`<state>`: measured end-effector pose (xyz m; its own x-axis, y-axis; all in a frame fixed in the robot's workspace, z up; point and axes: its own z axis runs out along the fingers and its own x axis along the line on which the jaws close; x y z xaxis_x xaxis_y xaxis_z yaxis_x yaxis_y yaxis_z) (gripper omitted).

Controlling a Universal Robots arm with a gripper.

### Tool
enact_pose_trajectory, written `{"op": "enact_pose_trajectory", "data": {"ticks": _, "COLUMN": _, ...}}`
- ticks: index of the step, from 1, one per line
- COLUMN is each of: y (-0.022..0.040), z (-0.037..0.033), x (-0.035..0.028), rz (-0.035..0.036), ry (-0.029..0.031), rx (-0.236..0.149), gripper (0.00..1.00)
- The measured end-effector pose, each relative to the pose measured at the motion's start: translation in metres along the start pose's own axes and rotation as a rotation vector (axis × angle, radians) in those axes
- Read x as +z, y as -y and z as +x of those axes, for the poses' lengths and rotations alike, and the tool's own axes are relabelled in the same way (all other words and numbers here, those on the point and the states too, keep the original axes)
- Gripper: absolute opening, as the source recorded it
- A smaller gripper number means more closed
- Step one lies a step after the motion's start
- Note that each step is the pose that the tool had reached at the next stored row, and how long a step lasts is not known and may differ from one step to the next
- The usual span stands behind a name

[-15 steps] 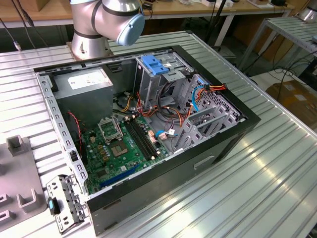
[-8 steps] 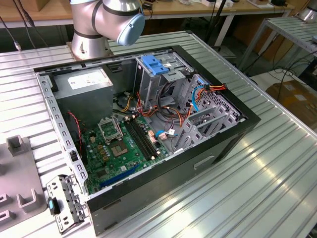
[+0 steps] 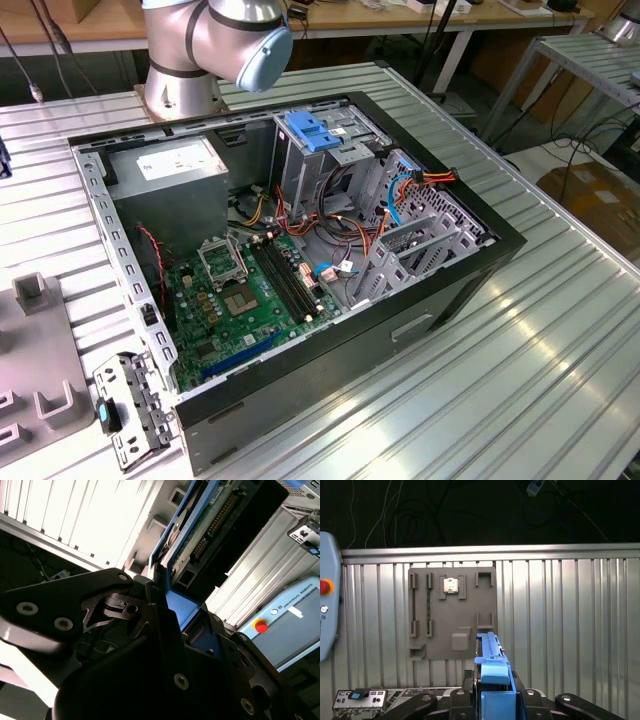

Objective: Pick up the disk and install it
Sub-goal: 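Pick up the disk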

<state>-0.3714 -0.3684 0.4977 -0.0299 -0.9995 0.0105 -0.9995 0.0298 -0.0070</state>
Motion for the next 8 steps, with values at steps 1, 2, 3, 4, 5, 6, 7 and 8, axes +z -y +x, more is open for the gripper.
{"op": "enact_pose_trajectory", "data": {"ticks": 1, "y": 0.0013, "z": 0.0, "x": 0.0, "rz": 0.0, "ry": 0.0, "rx": 0.0, "gripper": 0.37}}
{"op": "enact_pose_trajectory", "data": {"ticks": 2, "y": 0.0023, "z": -0.0001, "x": 0.0, "rz": 0.0, "ry": 0.0, "rx": 0.0, "gripper": 0.37}}
{"op": "enact_pose_trajectory", "data": {"ticks": 3, "y": 0.0038, "z": -0.0001, "x": 0.0001, "rz": 0.0001, "ry": 0.0001, "rx": 0.0, "gripper": 0.37}}
{"op": "enact_pose_trajectory", "data": {"ticks": 4, "y": 0.0055, "z": -0.0002, "x": 0.0001, "rz": 0.0001, "ry": 0.0001, "rx": 0.0, "gripper": 0.37}}
{"op": "enact_pose_trajectory", "data": {"ticks": 5, "y": 0.0072, "z": -0.0002, "x": 0.0001, "rz": 0.0001, "ry": 0.0, "rx": 0.0, "gripper": 0.37}}
{"op": "enact_pose_trajectory", "data": {"ticks": 6, "y": 0.0091, "z": -0.0003, "x": 0.0001, "rz": 0.0001, "ry": 0.0, "rx": 0.0, "gripper": 0.37}}
{"op": "enact_pose_trajectory", "data": {"ticks": 7, "y": 0.0102, "z": -0.0003, "x": 0.0001, "rz": 0.0001, "ry": 0.0, "rx": 0.0, "gripper": 0.37}}
{"op": "enact_pose_trajectory", "data": {"ticks": 8, "y": 0.0114, "z": -0.0003, "x": 0.0001, "rz": 0.0001, "ry": 0.0001, "rx": 0.0, "gripper": 0.37}}
